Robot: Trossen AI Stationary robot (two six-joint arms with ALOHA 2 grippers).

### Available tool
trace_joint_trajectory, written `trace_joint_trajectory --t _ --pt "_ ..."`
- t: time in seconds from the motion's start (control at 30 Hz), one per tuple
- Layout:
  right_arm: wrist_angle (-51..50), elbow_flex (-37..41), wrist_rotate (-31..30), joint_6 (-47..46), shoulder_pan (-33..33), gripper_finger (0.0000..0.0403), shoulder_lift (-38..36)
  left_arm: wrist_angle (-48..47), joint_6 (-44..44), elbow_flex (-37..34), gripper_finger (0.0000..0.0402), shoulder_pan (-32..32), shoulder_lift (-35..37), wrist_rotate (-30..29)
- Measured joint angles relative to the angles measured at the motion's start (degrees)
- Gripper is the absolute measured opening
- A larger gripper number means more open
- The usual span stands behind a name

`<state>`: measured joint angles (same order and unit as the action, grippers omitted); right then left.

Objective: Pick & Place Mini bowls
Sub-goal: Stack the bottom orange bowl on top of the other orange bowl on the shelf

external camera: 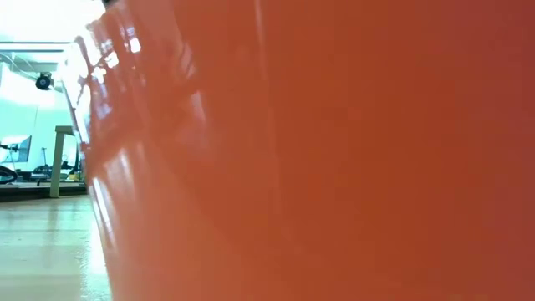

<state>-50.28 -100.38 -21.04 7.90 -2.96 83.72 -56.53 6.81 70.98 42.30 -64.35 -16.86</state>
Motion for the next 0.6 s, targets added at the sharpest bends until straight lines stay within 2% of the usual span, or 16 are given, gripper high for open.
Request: trace_joint_trajectory --t 0.27,0.6 --pt "0.0 0.0 0.0 -0.4 0.0 0.0111 -0.1 0.0 -2.3 0.0 0.0000 -2.8 7.6 0.4" --pt "0.0 0.0 0.0 -6.7 0.0 0.0111 -0.1 -0.1 -2.4 0.0 0.0000 -13.4 14.2 0.8"
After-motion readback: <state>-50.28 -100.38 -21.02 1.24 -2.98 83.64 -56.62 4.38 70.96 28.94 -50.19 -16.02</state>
